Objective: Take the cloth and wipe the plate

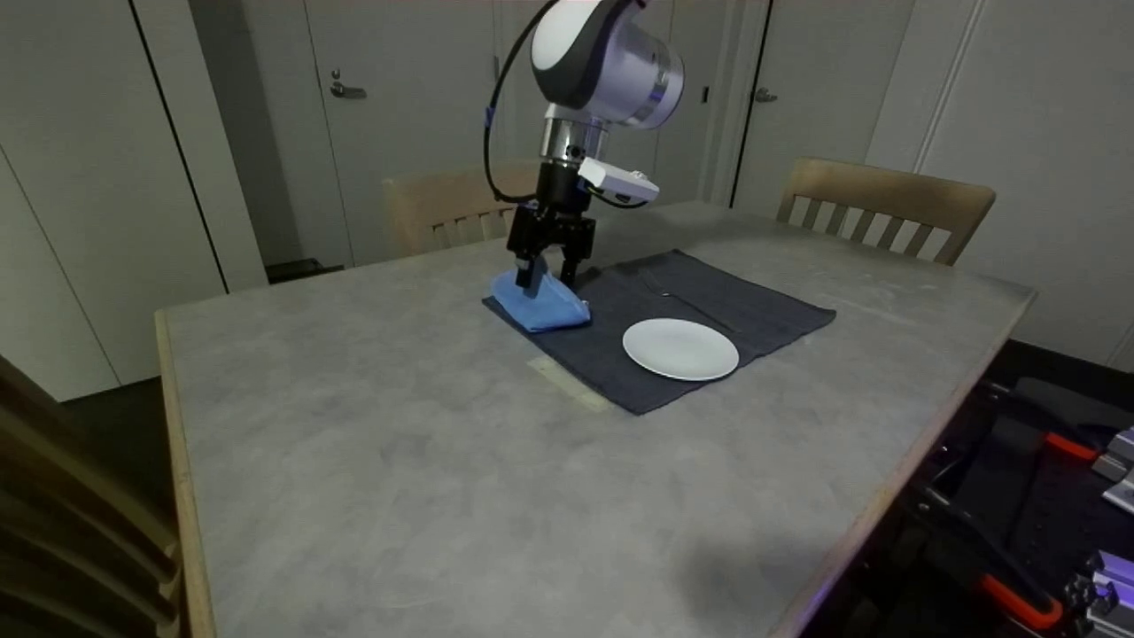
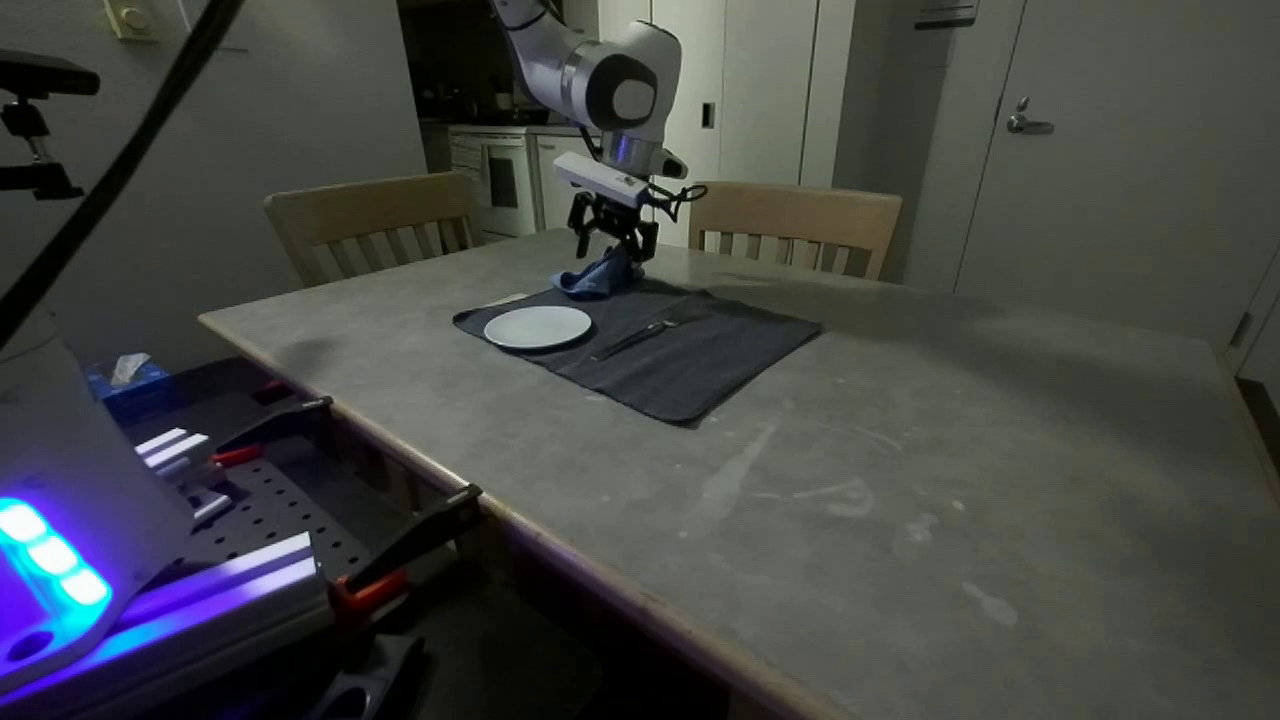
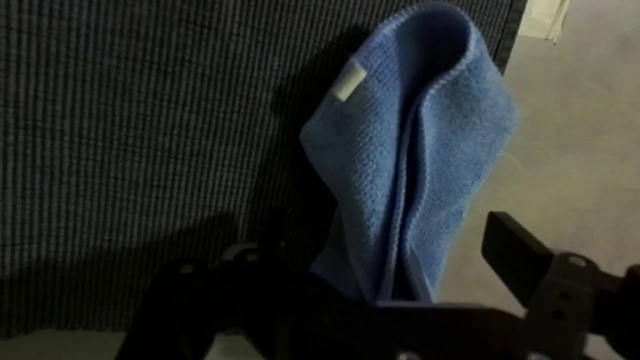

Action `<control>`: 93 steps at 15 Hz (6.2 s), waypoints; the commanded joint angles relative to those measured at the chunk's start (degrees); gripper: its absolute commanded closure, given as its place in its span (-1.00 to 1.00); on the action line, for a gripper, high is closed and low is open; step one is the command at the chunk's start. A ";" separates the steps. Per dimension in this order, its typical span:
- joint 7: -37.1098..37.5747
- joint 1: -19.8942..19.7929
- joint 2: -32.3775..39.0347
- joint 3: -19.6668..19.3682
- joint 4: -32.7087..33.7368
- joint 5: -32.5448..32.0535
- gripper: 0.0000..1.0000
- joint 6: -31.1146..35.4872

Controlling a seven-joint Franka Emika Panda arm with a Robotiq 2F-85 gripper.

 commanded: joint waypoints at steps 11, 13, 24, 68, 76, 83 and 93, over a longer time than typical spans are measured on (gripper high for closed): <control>-3.78 -4.68 0.82 5.15 5.30 3.76 0.94 -13.03; -4.92 -5.48 0.08 5.49 6.65 4.98 1.00 -18.30; -5.16 -5.56 -2.63 -0.51 12.33 3.82 0.96 -55.84; -10.59 -9.01 0.20 -5.51 -2.93 5.46 0.96 -56.68; -10.21 -7.35 2.69 -3.94 -1.63 5.08 0.96 -60.44; -6.86 -7.89 1.11 -7.22 -4.38 5.95 0.96 -51.67; -8.55 -8.51 0.85 -4.18 -2.33 9.65 0.96 -40.86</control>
